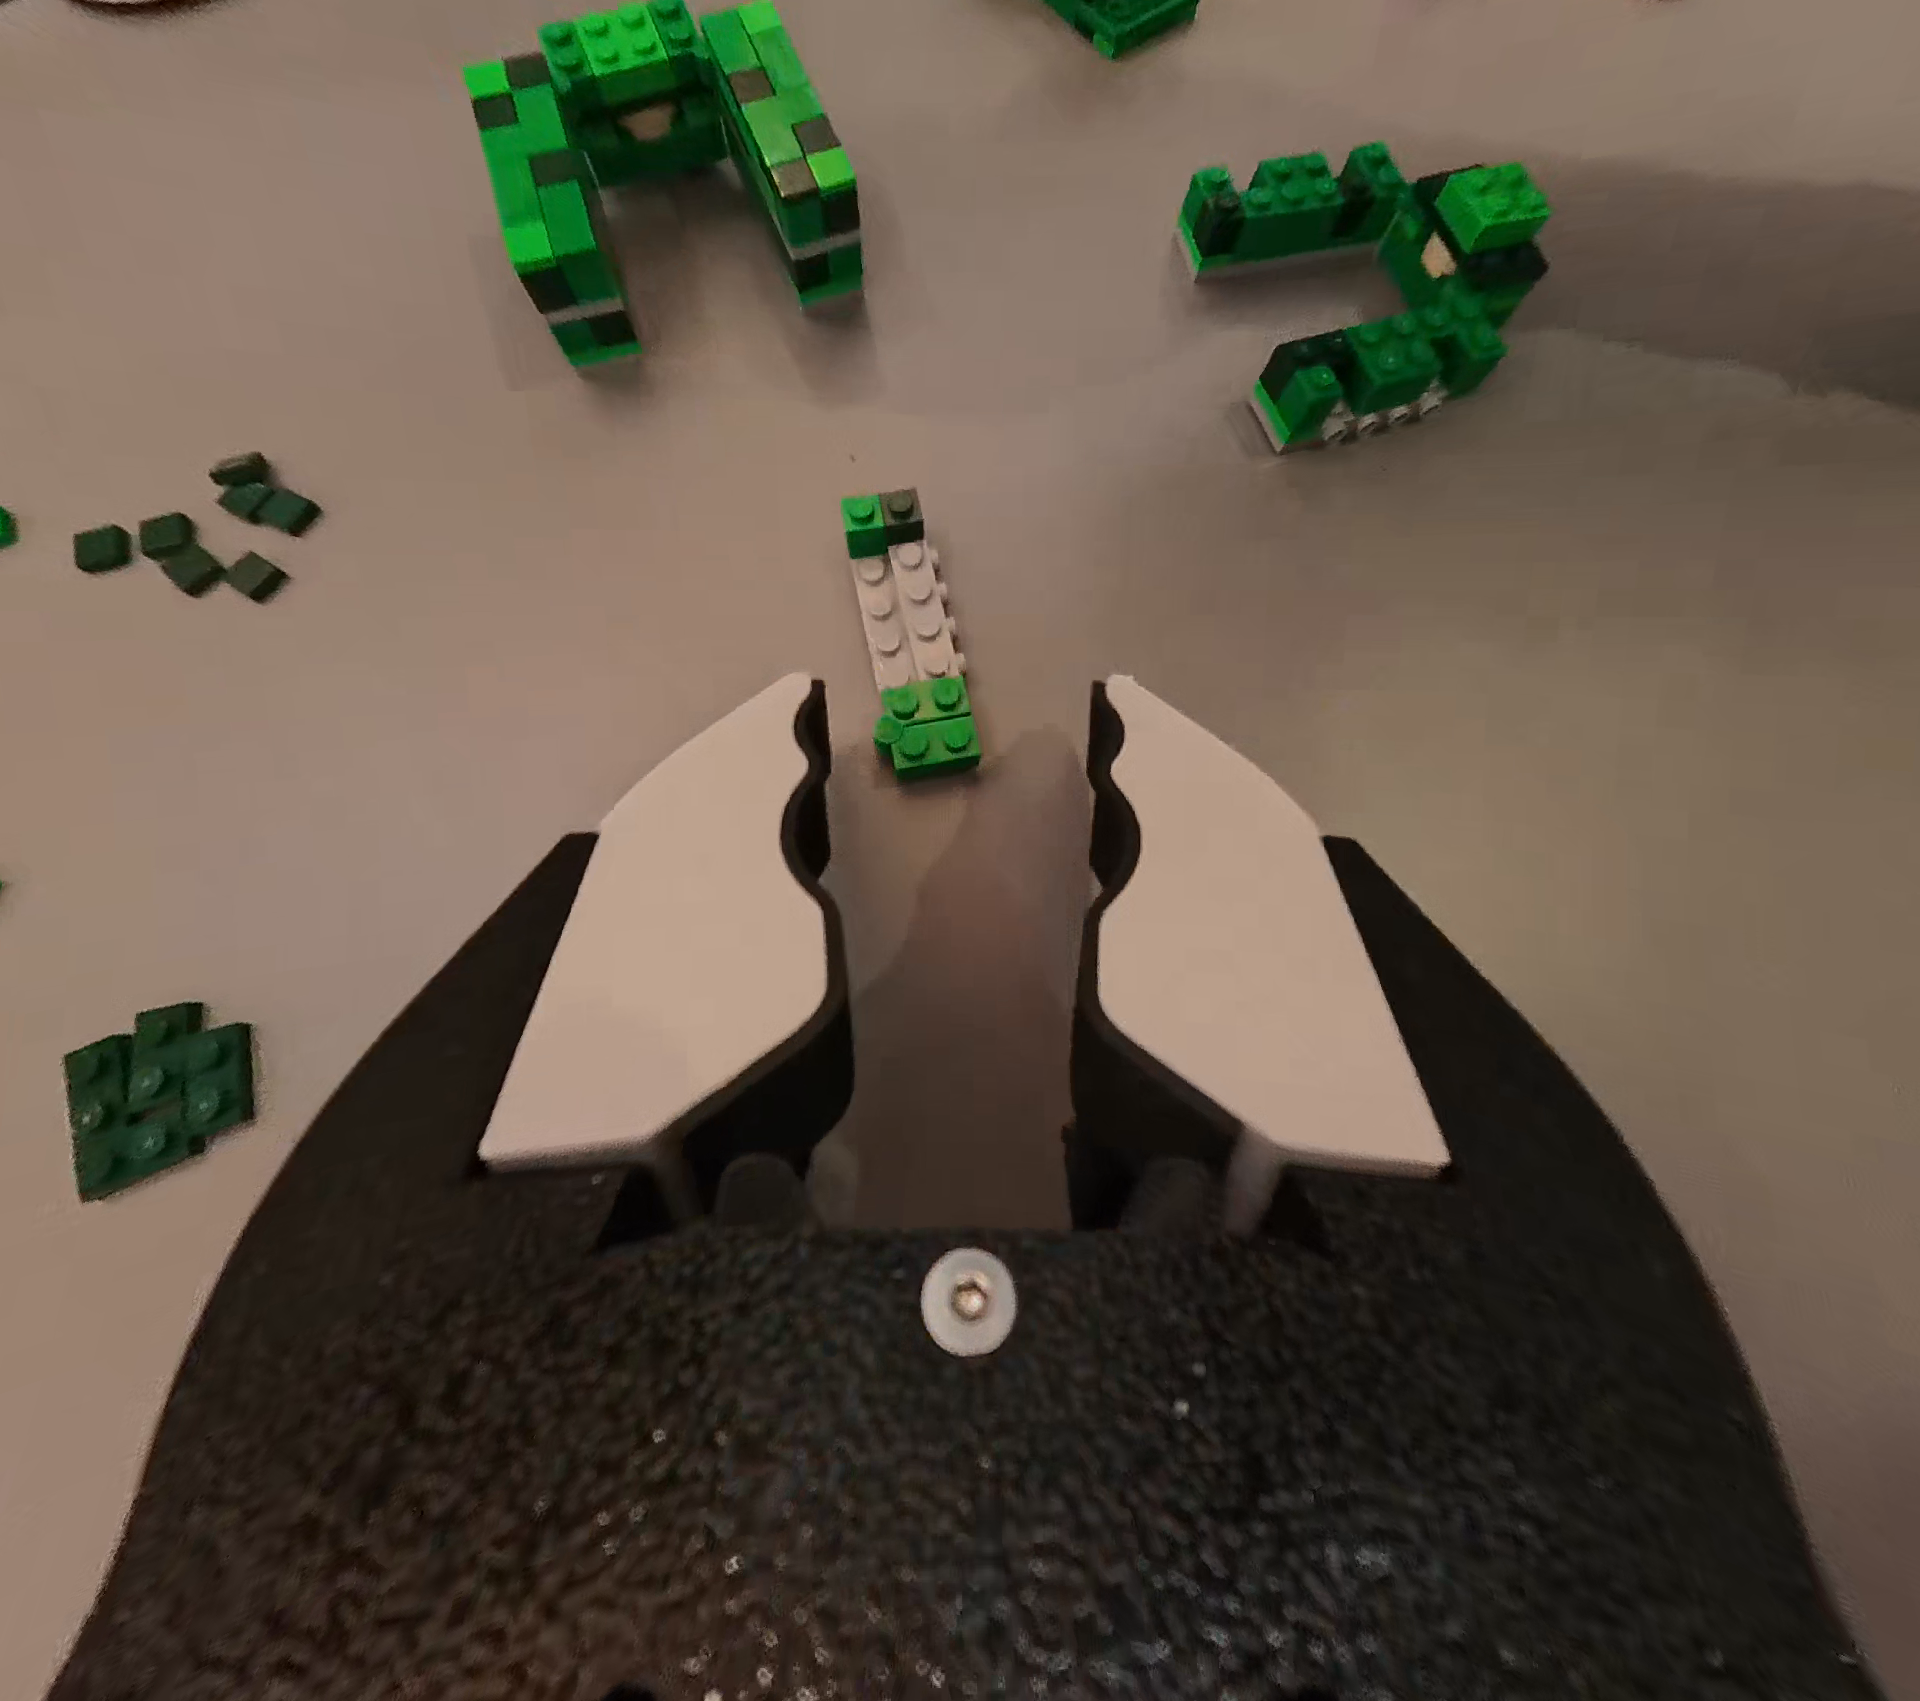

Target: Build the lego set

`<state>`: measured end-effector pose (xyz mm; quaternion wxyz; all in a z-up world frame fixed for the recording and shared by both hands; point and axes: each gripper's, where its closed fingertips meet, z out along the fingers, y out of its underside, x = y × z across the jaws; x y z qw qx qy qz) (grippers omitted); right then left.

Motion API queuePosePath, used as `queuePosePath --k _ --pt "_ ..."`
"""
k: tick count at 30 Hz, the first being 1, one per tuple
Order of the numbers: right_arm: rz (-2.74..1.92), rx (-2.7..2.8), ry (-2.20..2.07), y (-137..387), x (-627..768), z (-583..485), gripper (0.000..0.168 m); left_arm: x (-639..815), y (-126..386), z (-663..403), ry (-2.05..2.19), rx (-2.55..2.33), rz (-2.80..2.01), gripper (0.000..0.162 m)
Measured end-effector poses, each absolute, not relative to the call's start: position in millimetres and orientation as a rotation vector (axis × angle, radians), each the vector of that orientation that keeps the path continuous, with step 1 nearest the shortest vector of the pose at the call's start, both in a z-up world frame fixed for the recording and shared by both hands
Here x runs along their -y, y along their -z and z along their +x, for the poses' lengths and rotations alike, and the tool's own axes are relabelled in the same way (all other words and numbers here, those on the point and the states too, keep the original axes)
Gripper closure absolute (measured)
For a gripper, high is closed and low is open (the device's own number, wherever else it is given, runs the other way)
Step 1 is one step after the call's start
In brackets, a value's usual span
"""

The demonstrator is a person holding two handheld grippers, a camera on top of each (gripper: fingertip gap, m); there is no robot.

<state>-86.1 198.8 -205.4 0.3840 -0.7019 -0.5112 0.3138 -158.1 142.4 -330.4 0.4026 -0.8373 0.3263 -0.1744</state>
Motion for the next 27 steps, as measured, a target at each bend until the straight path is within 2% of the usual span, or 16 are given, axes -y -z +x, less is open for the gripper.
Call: queuePosePath --k 3,10,12,13,15,22,27 --pt "-1.735 1.235 -0.871 181.8 -195.3 -81.1 0.168 -144.9 332.8 -155.7 0.420 -0.825 -2.111 0.119" --pt "-1.665 1.208 -0.915 158.8 -188.1 -71.9 0.168 -149.9 342.4 -160.0 0.337 -0.807 -2.164 0.118" --pt "-1.641 1.211 -0.917 153.9 -185.5 -71.4 0.168 -148.4 342.3 -159.3 0.343 -0.823 -2.165 0.128" --pt "-1.630 1.217 -0.910 152.4 -184.3 -71.3 0.168 -144.6 342.6 -155.8 0.373 -0.861 -2.161 0.141" --pt "-1.600 1.239 -0.896 150.8 -181.6 -71.7 0.168 -143.3 342.2 -155.4 0.359 -0.890 -2.143 0.141" --pt "-1.682 1.247 -0.906 175.1 -186.8 -85.6 0.168 -128.9 312.9 -187.6 0.264 -1.033 -1.930 0.142" --pt "-1.760 1.302 -0.902 210.6 -178.8 -128.4 0.157 -105.3 317.6 -206.0 0.328 -1.153 -1.855 0.142"
